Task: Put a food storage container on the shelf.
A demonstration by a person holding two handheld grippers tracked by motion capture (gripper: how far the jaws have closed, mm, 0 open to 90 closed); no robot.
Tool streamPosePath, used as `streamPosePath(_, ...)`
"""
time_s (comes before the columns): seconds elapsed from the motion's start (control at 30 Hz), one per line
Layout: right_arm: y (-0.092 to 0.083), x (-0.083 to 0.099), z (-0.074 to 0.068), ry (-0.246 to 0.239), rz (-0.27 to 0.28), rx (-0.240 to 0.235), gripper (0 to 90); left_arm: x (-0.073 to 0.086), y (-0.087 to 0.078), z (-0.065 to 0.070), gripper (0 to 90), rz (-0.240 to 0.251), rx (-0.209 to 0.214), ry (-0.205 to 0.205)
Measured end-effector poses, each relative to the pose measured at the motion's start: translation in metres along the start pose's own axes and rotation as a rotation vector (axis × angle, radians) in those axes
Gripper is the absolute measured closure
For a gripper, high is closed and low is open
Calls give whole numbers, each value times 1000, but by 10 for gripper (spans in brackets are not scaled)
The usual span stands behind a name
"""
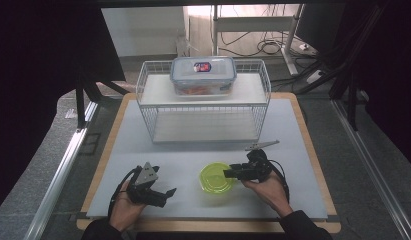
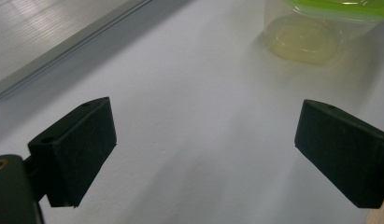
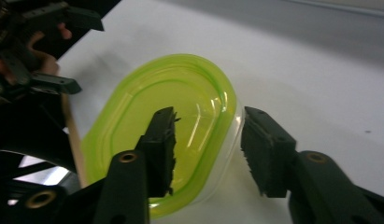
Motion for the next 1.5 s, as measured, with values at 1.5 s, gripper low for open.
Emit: streamPosePath(1.5,-36,-27,-2,164,98,-128,823,-2,-5,-2,45,40,4,-20)
Point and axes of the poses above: each handheld gripper's, and its own axes: y roughly forward along the jaws, x roughly out of its underside, z roughly to its right, the point moved 1 cm from there along y, roughly forward along the jaws, and after that the axes turned 5 degrees about -y, right-handed, at the moved point
